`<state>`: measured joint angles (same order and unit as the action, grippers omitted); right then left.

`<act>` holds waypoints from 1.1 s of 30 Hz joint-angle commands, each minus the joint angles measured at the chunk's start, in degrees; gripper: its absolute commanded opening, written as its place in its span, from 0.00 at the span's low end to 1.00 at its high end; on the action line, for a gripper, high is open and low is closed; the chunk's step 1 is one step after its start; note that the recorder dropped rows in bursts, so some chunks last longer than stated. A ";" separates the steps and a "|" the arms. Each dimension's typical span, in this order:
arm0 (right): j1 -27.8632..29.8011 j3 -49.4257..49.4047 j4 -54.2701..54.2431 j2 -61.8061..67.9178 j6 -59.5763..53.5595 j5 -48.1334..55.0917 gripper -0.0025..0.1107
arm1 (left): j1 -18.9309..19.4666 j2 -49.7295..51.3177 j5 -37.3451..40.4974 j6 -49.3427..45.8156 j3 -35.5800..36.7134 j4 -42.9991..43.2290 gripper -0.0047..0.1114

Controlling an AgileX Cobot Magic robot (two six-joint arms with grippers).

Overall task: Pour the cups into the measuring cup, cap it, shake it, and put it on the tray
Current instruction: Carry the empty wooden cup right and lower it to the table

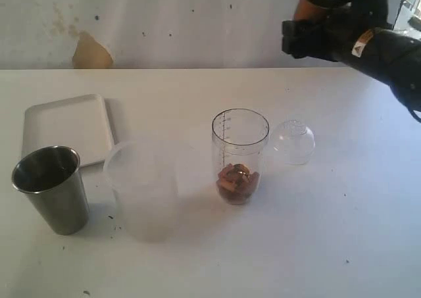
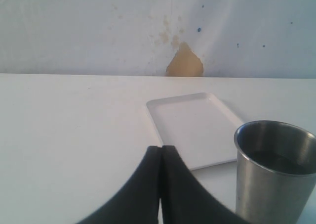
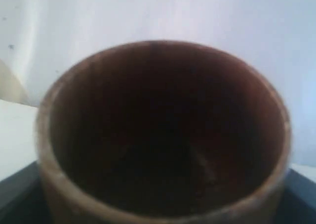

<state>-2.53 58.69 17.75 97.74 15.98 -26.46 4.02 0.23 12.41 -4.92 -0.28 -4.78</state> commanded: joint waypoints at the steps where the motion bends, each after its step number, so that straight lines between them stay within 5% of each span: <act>1: 6.30 -0.19 -0.51 0.44 0.52 3.80 0.02 | -0.19 -0.23 -0.43 0.35 0.28 0.14 0.04; 10: 14.53 -2.94 10.96 9.57 1.40 2.10 0.02 | -0.19 -0.23 -0.43 0.35 0.28 0.14 0.04; 20: 15.39 -4.49 15.09 23.41 1.40 -21.89 0.02 | -0.19 -0.23 -0.43 0.35 0.28 0.14 0.04; 33: 15.39 -3.16 9.90 27.73 -0.81 -21.62 0.02 | -0.19 -0.23 -0.43 0.35 0.28 0.14 0.04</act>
<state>12.55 55.26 28.18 125.49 15.83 -45.83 4.02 0.23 12.41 -4.92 -0.28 -4.78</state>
